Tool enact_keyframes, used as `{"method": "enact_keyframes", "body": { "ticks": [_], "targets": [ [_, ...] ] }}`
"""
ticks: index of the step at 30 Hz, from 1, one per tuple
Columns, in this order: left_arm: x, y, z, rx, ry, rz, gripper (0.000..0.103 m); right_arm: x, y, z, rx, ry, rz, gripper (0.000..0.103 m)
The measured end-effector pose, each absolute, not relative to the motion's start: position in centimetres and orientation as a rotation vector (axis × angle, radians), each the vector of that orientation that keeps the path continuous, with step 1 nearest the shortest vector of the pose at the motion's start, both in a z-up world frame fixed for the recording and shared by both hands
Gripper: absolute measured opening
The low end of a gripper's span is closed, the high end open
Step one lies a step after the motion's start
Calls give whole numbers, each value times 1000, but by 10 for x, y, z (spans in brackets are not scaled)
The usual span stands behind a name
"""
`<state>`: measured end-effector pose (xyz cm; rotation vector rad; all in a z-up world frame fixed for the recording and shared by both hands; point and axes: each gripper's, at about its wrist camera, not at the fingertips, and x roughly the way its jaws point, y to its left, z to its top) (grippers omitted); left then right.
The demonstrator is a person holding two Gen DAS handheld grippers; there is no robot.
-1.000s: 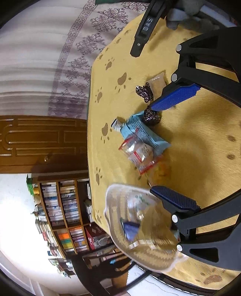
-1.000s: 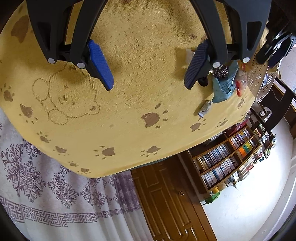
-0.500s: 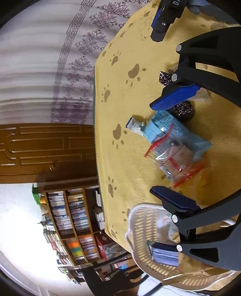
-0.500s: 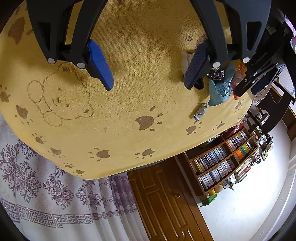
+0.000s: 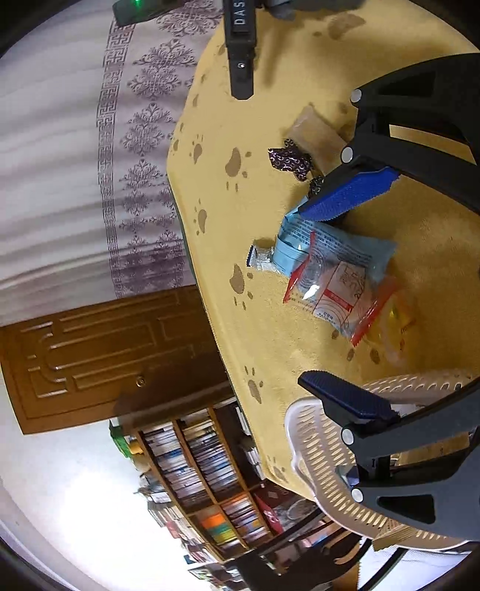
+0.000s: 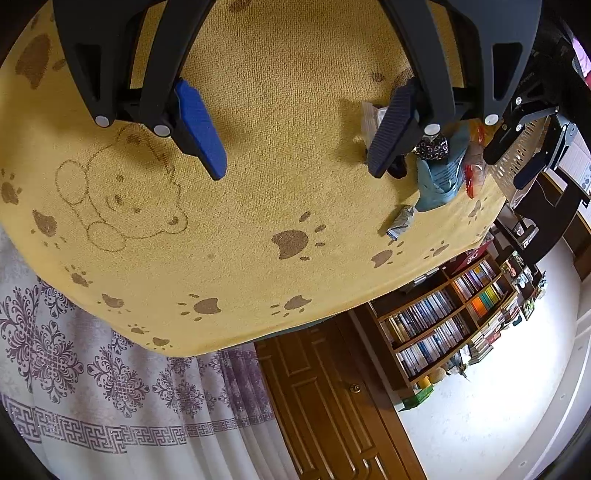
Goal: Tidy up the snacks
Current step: 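Move both tools away from the basket toward the remaining candies and wrappers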
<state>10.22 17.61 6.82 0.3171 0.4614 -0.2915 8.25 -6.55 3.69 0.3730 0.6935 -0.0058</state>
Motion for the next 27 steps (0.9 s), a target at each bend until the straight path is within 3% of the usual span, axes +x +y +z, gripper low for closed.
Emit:
{"method": "enact_keyframes", "body": {
  "ticks": [16, 27],
  "targets": [
    [114, 159, 62, 361, 524, -309, 85, 82, -60, 37, 352, 692, 4, 78],
    [128, 153, 64, 205, 650, -421, 85, 80, -58, 38, 341, 686, 6, 78]
  ]
}}
